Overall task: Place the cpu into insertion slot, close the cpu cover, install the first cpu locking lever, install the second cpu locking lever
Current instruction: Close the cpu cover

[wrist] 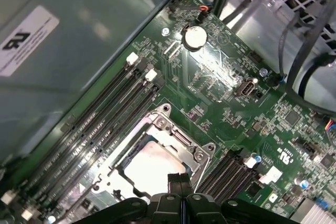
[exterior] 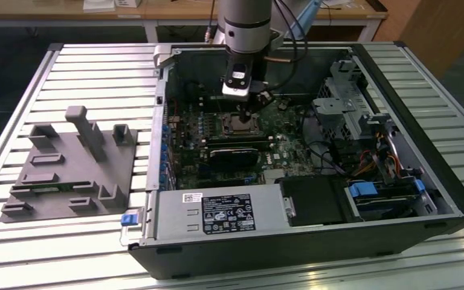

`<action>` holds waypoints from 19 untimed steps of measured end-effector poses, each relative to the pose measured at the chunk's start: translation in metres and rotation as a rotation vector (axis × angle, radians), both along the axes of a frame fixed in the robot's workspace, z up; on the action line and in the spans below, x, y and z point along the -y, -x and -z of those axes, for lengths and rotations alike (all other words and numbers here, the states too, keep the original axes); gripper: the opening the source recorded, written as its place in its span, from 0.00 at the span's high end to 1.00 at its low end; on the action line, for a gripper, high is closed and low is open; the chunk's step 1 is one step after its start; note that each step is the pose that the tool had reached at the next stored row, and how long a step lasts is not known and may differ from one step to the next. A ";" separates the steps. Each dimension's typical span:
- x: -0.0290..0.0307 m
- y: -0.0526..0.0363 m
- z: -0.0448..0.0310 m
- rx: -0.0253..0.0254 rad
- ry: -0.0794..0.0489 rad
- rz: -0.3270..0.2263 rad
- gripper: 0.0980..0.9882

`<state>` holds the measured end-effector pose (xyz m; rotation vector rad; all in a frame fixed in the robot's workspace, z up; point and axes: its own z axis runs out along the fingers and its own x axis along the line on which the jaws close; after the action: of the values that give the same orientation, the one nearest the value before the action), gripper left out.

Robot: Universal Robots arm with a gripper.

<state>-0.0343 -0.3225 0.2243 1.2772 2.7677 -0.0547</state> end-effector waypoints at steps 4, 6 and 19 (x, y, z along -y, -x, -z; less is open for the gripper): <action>0.0000 0.0000 0.0000 0.0000 0.018 -0.047 0.99; 0.0000 0.0000 0.0000 -0.0001 0.026 -0.069 0.99; 0.0000 0.0001 0.0000 -0.0001 0.084 -0.211 0.99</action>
<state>-0.0344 -0.3225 0.2243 0.9610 2.8489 -0.1535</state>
